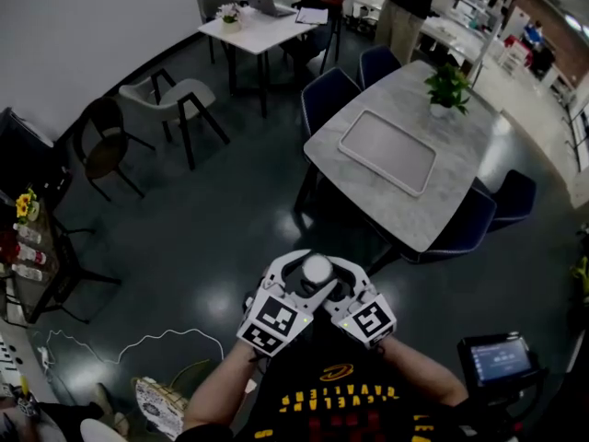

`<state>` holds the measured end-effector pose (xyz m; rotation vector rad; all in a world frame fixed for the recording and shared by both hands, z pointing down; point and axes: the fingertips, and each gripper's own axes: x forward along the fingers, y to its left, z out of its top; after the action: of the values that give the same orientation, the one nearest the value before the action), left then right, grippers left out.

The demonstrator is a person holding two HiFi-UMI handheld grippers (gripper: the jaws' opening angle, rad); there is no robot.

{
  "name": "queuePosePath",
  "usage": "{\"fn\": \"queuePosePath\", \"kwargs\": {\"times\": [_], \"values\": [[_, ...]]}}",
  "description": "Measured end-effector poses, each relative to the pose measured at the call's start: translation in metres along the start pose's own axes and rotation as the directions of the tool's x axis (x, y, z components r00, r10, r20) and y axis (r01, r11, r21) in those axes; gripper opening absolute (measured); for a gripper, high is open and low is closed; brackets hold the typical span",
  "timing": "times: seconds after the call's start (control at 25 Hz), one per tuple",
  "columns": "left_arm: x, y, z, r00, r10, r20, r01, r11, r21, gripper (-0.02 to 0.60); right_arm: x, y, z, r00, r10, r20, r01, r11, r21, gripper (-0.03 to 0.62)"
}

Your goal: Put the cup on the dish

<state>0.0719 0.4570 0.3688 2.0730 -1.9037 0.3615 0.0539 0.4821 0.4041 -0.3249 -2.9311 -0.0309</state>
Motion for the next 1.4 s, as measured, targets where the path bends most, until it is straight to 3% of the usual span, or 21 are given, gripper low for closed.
{"fn": "queuePosePath", "kwargs": {"times": [0.24,0.72,1.04,1.4], "values": [[0.033,0.033,0.010,1.000,0.018,-0.025,-0.018,1.000,0.017,0.267,0.022,-0.041,0.000,0.999,0.005,0.037,-0.006,1.000,0.028,0.250],[0.148,0.095,0.048,0.999,-0.001,-0.054,0.002,1.000,0.029,0.267,0.049,-0.174,-0.006,0.999,-0.011,0.039,0.008,0.998,0.065,0.250],[0.209,0.104,0.079,0.997,-0.036,-0.066,0.040,0.997,0.061,0.267,0.038,-0.243,-0.005,0.998,-0.055,0.042,0.052,0.997,0.063,0.250],[0.268,0.100,0.099,0.989,-0.123,-0.085,0.133,0.984,0.122,0.267,0.020,-0.305,-0.012,0.986,-0.161,0.051,0.157,0.985,0.075,0.249]]}}
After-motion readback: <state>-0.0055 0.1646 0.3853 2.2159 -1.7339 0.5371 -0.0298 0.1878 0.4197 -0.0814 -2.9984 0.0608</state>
